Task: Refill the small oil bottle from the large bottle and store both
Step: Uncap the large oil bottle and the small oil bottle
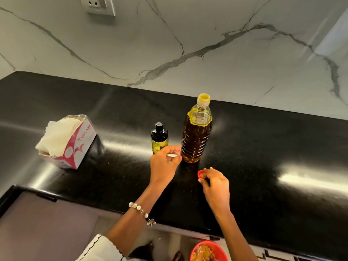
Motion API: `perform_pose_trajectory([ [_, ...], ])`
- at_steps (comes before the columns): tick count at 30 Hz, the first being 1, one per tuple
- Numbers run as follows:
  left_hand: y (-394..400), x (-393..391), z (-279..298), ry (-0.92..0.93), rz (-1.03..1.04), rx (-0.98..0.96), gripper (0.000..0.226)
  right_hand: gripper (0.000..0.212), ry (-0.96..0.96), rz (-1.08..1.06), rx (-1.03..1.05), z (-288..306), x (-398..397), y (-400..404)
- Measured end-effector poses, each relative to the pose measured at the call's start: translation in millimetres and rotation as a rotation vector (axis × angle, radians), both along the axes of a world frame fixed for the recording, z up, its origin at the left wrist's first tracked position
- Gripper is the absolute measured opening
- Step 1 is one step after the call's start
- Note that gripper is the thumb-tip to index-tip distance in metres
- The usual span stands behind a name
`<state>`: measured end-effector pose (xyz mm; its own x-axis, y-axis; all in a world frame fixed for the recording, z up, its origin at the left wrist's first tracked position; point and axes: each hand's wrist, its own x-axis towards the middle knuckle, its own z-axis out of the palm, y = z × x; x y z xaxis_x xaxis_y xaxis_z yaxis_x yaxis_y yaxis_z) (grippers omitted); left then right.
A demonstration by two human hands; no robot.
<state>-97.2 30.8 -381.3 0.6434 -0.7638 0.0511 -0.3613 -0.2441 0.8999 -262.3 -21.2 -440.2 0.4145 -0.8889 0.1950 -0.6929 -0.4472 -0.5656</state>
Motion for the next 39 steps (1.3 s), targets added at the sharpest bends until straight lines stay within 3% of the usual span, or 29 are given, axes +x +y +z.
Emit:
perform_pose_trajectory([
  [5, 19, 18, -14, 0.074, 0.054, 0.035, 0.017, 0.02, 0.09, -0.034, -0.012, -3, 4, 7],
  [13, 20, 78, -10, 0.081, 0.228, -0.019, 0.017, 0.015, -0.329, 0.107, 0.093, 74, 76, 28],
  [18, 5, 110, -14, 0.01, -0.022, 0.069, 0.056, 0.051, -0.333, -0.03, 0.114, 75, 151, 25],
  [22, -6, 124, -27, -0.029, -0.198, 0.103, 0.067, 0.072, -0.266, -0.138, 0.144, 66, 179, 11],
  [28, -23, 151, -39, -0.004, -0.384, -0.007, 0.071, 0.061, -0.217, -0.193, 0.122, 63, 202, 1],
  [39, -24, 165, -43, 0.053, -0.417, -0.135, 0.058, 0.052, -0.142, -0.137, 0.062, 65, 215, -7],
])
